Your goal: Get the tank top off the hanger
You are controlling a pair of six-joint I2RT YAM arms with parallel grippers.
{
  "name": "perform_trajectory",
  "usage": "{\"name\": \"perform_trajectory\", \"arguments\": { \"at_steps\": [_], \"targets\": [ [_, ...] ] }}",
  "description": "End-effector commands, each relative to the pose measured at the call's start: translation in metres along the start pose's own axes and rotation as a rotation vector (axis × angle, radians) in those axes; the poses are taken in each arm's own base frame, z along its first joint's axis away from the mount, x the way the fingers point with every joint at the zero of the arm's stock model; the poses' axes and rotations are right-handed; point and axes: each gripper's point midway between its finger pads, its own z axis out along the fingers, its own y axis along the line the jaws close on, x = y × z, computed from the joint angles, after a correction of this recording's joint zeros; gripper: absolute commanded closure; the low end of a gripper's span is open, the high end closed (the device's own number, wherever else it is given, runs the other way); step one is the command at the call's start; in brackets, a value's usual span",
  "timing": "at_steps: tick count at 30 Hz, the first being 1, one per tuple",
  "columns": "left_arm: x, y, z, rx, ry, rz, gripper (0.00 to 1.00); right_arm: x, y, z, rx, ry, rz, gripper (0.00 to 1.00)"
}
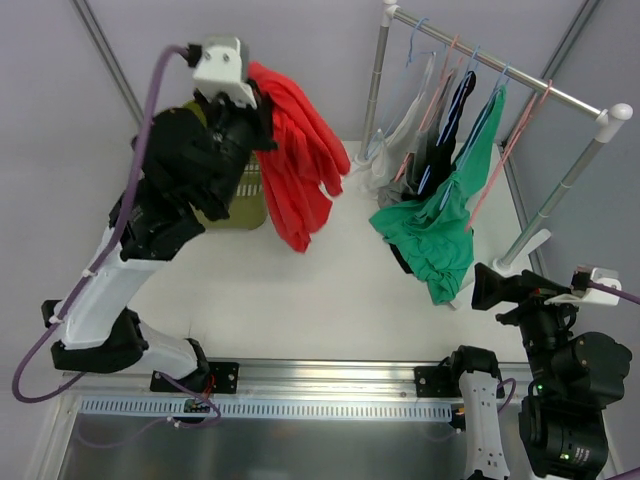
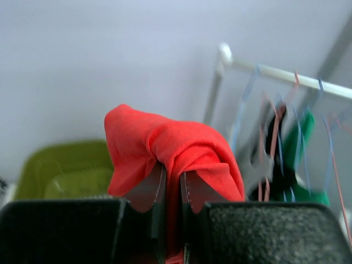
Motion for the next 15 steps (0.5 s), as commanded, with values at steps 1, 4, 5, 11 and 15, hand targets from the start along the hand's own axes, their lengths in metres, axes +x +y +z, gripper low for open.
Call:
{"name": "perform_trajectory", "arguments": {
  "at_steps": [1, 4, 5, 11, 15],
  "targets": [
    [-0.068, 0.043, 0.014, -0.147, -0.15, 0.057, 1.0, -0.02, 0.009, -0.008, -0.034, -0.071, -0.013, 0.01],
    [-0.106, 0.072, 0.036, -0.231, -0.263, 0.091, 1.0, -0.019, 0.014, -0.009, -0.062, -0.063, -0.007, 0.0],
    [-0.098, 0.091, 0.055, -0.273, -0.266, 0.136, 1.0, -0.02, 0.016, -0.009, -0.072, -0.063, -0.006, 0.0],
    [-0.071, 0.143, 0.126, -0.238, -0.28, 0.089, 1.0, -0.017, 0.034, -0.012, -0.167, -0.032, 0.039, 0.01],
    [-0.025, 0.206, 0.184, -0.309, -0.219, 0.042, 1.0, -0.009, 0.045, -0.007, -0.257, 0.04, 0.069, 0.01]
  ]
}}
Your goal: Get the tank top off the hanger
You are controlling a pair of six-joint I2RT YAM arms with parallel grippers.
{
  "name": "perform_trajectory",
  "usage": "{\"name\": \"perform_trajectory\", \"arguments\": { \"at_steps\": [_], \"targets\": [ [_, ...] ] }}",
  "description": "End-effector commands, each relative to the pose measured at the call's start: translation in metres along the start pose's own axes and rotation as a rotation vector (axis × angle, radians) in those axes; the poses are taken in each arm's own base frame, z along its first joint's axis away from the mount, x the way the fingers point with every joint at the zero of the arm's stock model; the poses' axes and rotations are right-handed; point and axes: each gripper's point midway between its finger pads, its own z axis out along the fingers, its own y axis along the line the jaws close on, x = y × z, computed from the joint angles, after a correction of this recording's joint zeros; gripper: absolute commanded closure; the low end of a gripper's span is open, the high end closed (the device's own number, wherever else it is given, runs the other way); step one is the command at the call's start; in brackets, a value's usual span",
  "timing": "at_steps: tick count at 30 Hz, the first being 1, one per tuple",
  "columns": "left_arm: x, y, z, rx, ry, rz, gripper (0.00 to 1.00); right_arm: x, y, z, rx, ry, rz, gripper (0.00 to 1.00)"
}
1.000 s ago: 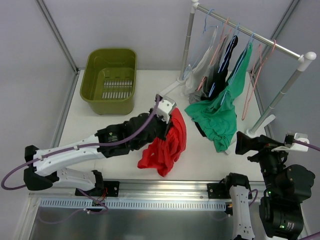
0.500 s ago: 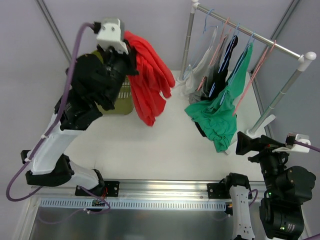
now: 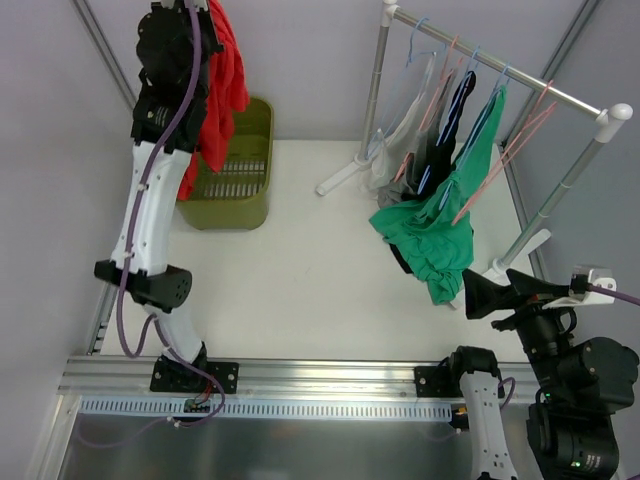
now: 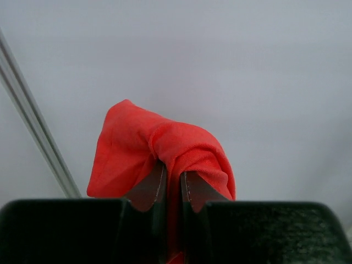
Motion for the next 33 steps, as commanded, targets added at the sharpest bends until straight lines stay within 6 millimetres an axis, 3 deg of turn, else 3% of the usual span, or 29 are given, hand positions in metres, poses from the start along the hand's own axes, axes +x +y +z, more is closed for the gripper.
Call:
{"name": "perform_trajectory", "arguments": {
  "at_steps": [1, 5, 8, 15, 16, 17, 21, 22, 23, 24, 25, 26, 27, 28, 29, 30, 31, 32, 33],
  "targets": [
    [0.016, 0.009, 0.041, 0.063, -0.039, -0.112, 1.0, -0.005, 0.019, 0.005, -0.12, 0.031, 0.028, 0.01],
    [0.086, 0.01, 0.081, 0.097, 0.065, -0.12, 1.0, -0.001, 0.009, 0.009, -0.091, 0.028, 0.012, 0.0],
    [0.158, 0.007, 0.108, 0.102, 0.171, -0.116, 1.0, 0.007, 0.001, 0.017, -0.068, 0.048, 0.014, 0.0],
    [0.246, 0.036, 0.136, 0.015, 0.289, -0.172, 0.98, 0.017, -0.005, 0.022, -0.05, 0.067, 0.01, 0.01],
    [0.252, 0.041, 0.137, 0.004, 0.299, -0.169, 0.88, 0.017, -0.005, 0.022, -0.052, 0.068, 0.01, 0.01],
    [0.261, 0.044, 0.136, -0.002, 0.316, -0.161, 0.6, 0.018, -0.005, 0.023, -0.05, 0.073, 0.011, 0.01],
    [0.257, 0.052, 0.121, -0.01, 0.341, -0.122, 0.53, 0.017, -0.005, 0.029, -0.05, 0.096, 0.019, 0.0],
    [0.261, 0.054, 0.115, -0.015, 0.359, -0.117, 0.58, 0.016, -0.004, 0.032, -0.054, 0.105, 0.026, 0.01],
    [0.239, 0.06, 0.109, -0.043, 0.328, -0.12, 0.64, 0.012, -0.001, 0.031, -0.067, 0.102, 0.031, 0.01],
    [0.231, 0.064, 0.105, -0.058, 0.319, -0.123, 0.6, 0.011, 0.0, 0.033, -0.072, 0.103, 0.034, 0.01],
    [0.23, 0.066, 0.1, -0.072, 0.325, -0.124, 0.47, 0.009, 0.002, 0.034, -0.077, 0.097, 0.038, 0.01],
    [0.203, 0.069, 0.091, -0.078, 0.287, -0.147, 0.02, 0.008, 0.002, 0.039, -0.076, 0.108, 0.053, 0.01],
    [0.191, 0.068, 0.085, -0.068, 0.275, -0.161, 0.01, 0.006, 0.003, 0.043, -0.081, 0.112, 0.058, 0.01],
    [0.193, 0.065, 0.075, -0.057, 0.294, -0.174, 0.01, 0.002, 0.007, 0.049, -0.1, 0.116, 0.062, 0.01],
    [0.156, 0.065, 0.058, -0.038, 0.246, -0.229, 0.01, 0.005, 0.016, 0.062, -0.155, 0.174, 0.089, 0.01],
    [0.146, 0.056, 0.045, 0.005, 0.249, -0.269, 0.01, -0.002, 0.024, 0.067, -0.193, 0.183, 0.105, 0.01],
    [0.161, 0.051, 0.03, 0.022, 0.302, -0.303, 0.01, -0.012, 0.033, 0.075, -0.24, 0.174, 0.118, 0.0],
    [0.132, 0.047, 0.004, 0.052, 0.288, -0.377, 0.01, -0.017, 0.044, 0.081, -0.301, 0.188, 0.139, 0.0],
    [0.132, 0.042, -0.012, 0.076, 0.315, -0.415, 0.01, -0.021, 0.046, 0.098, -0.3, 0.207, 0.201, 0.0]
  ]
}}
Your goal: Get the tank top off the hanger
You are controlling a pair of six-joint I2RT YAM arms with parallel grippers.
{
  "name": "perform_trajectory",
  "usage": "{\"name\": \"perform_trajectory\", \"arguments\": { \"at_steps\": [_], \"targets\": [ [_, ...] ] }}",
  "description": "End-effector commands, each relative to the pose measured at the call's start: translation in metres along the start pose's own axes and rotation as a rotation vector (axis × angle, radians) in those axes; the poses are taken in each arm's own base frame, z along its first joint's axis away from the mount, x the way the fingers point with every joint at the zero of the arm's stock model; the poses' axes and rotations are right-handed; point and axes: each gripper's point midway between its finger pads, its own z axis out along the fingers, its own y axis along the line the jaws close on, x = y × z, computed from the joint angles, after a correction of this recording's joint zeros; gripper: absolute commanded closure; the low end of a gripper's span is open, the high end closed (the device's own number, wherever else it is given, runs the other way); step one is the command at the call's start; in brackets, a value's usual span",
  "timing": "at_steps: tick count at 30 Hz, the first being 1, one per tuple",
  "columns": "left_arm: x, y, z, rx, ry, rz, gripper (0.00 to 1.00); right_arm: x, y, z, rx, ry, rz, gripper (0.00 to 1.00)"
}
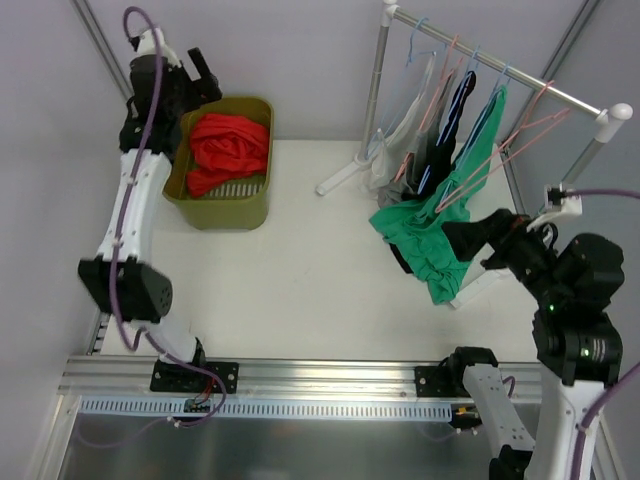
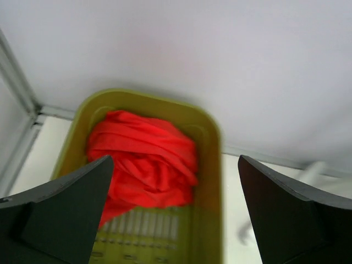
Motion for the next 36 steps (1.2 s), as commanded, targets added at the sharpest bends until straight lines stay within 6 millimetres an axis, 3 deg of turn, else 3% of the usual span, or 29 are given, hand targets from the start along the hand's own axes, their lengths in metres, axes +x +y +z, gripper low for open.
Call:
{"name": "perform_trajectory", "arguments": {
  "at_steps": [1, 2, 3, 4, 5, 6, 7, 8, 9, 10, 12, 13, 15, 18, 20, 24, 27, 33, 34, 36],
  "targets": [
    [-0.026, -0.034, -0.091, 0.182, -0.015, -0.19, 0.01, -0.053, 0.039, 0.029, -0.192, -0.061, 0.06, 0.0],
    [-0.033, -0.042, -0.125, 0.229, -0.025, -0.246, 0.01, -0.064, 0.034, 0.035, -0.162, -0.085, 0.065, 0.01],
    [-0.02, -0.044, -0.137, 0.252, 0.008, -0.267, 0.01, -0.072, 0.024, 0.051, -0.114, -0.077, 0.083, 0.0],
    [0.021, -0.041, -0.14, 0.248, 0.094, -0.277, 0.01, -0.087, 0.022, 0.052, -0.081, -0.11, 0.08, 0.01],
    [0.019, -0.052, -0.17, 0.299, 0.079, -0.273, 0.01, -0.098, 0.002, 0.059, 0.028, -0.15, 0.094, 0.01],
    [0.034, -0.054, -0.181, 0.305, 0.102, -0.273, 0.01, -0.1, -0.013, 0.073, 0.089, -0.142, 0.117, 0.02],
    [0.074, -0.05, -0.185, 0.295, 0.179, -0.274, 0.01, -0.108, -0.019, 0.075, 0.126, -0.157, 0.117, 0.04],
    [0.076, -0.057, -0.209, 0.331, 0.167, -0.284, 0.01, -0.113, -0.031, 0.079, 0.193, -0.172, 0.125, 0.09],
    [0.091, -0.057, -0.218, 0.338, 0.188, -0.283, 0.01, -0.116, -0.032, 0.083, 0.197, -0.171, 0.126, 0.1],
    [0.122, -0.052, -0.222, 0.329, 0.244, -0.274, 0.01, -0.117, -0.033, 0.096, 0.188, -0.152, 0.124, 0.13],
    [0.132, -0.055, -0.243, 0.369, 0.242, -0.252, 0.01, -0.129, -0.028, 0.102, 0.195, -0.17, 0.099, 0.18],
    [0.148, -0.052, -0.249, 0.367, 0.288, -0.236, 0.01, -0.129, -0.04, 0.116, 0.243, -0.156, 0.07, 0.19],
    [0.153, -0.055, -0.265, 0.414, 0.31, -0.196, 0.01, -0.138, -0.044, 0.124, 0.27, -0.163, 0.045, 0.2],
    [0.163, -0.054, -0.287, 0.469, 0.35, -0.134, 0.01, -0.138, -0.071, 0.139, 0.389, -0.163, 0.029, 0.23],
    [0.165, -0.051, -0.299, 0.496, 0.35, -0.088, 0.01, -0.134, -0.082, 0.146, 0.44, -0.152, 0.018, 0.25],
    [0.167, -0.047, -0.311, 0.536, 0.327, -0.016, 0.01, -0.121, -0.085, 0.169, 0.431, -0.1, -0.002, 0.3],
    [0.183, -0.041, -0.311, 0.541, 0.34, 0.034, 0.01, -0.109, -0.089, 0.19, 0.421, -0.053, -0.004, 0.37],
    [0.215, -0.024, -0.303, 0.478, 0.392, 0.063, 0.01, -0.097, -0.096, 0.201, 0.457, -0.054, 0.008, 0.66],
    [0.217, -0.023, -0.302, 0.474, 0.397, 0.063, 0.01, -0.097, -0.096, 0.201, 0.459, -0.063, 0.019, 0.74],
    [0.216, -0.027, -0.305, 0.498, 0.397, 0.062, 0.01, -0.092, -0.098, 0.202, 0.468, -0.066, 0.036, 0.79]
  ]
}}
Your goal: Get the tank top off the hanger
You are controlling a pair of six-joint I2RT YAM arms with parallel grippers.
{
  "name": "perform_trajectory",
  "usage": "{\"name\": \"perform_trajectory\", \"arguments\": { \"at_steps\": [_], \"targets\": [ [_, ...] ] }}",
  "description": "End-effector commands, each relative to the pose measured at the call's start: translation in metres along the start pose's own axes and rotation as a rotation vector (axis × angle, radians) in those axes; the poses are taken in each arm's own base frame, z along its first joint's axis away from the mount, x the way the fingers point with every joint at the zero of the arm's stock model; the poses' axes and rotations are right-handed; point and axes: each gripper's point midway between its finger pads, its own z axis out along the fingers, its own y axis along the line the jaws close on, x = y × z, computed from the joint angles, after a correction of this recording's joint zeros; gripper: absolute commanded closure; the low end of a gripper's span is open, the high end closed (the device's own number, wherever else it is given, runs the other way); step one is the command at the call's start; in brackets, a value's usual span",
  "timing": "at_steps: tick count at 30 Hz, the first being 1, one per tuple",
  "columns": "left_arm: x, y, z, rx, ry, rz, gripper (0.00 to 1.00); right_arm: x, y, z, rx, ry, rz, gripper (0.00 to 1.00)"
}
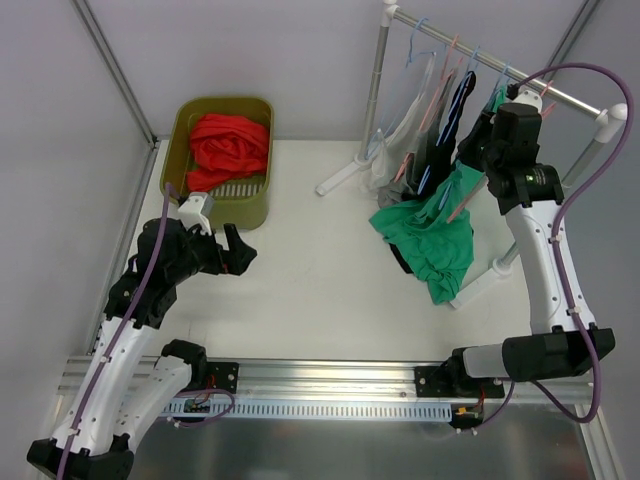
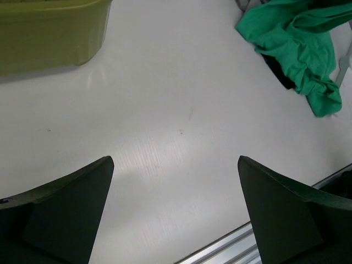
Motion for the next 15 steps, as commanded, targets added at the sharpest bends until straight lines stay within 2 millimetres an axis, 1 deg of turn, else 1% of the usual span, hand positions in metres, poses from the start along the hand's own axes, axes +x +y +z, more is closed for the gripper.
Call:
{"name": "perform_trajectory", "arguments": {
  "at_steps": [1, 3, 4, 5, 6, 13, 15],
  "targets": [
    [-0.006, -0.005, -0.003, 0.025, -0.025, 0.046, 0.01, -0.021, 0.003, -0.01, 0.007, -0.109, 0.056, 0.84],
    [-0.006, -0.004, -0.004, 0.023, -0.029, 0.047, 0.01, -0.022, 0.001, -0.013, 0.012, -0.125, 0.07, 0.89],
    [-0.005, -0.004, -0.004, 0.024, -0.025, 0.047, 0.01, -0.024, 0.0, -0.016, 0.018, -0.135, 0.076, 0.96],
    [-0.004, -0.005, -0.003, 0.026, -0.023, 0.045, 0.01, -0.027, 0.0, -0.021, 0.014, -0.15, 0.087, 0.98],
    [-0.004, -0.006, -0.003, 0.034, -0.021, 0.045, 0.01, -0.028, 0.0, -0.023, 0.009, -0.156, 0.093, 0.99],
    [-0.001, -0.01, -0.002, 0.055, -0.007, 0.047, 0.01, -0.046, 0.013, -0.049, -0.071, -0.212, 0.139, 1.0],
    [-0.001, -0.011, -0.004, 0.059, -0.012, 0.049, 0.01, -0.048, 0.017, -0.054, -0.096, -0.215, 0.14, 1.0]
  ]
}}
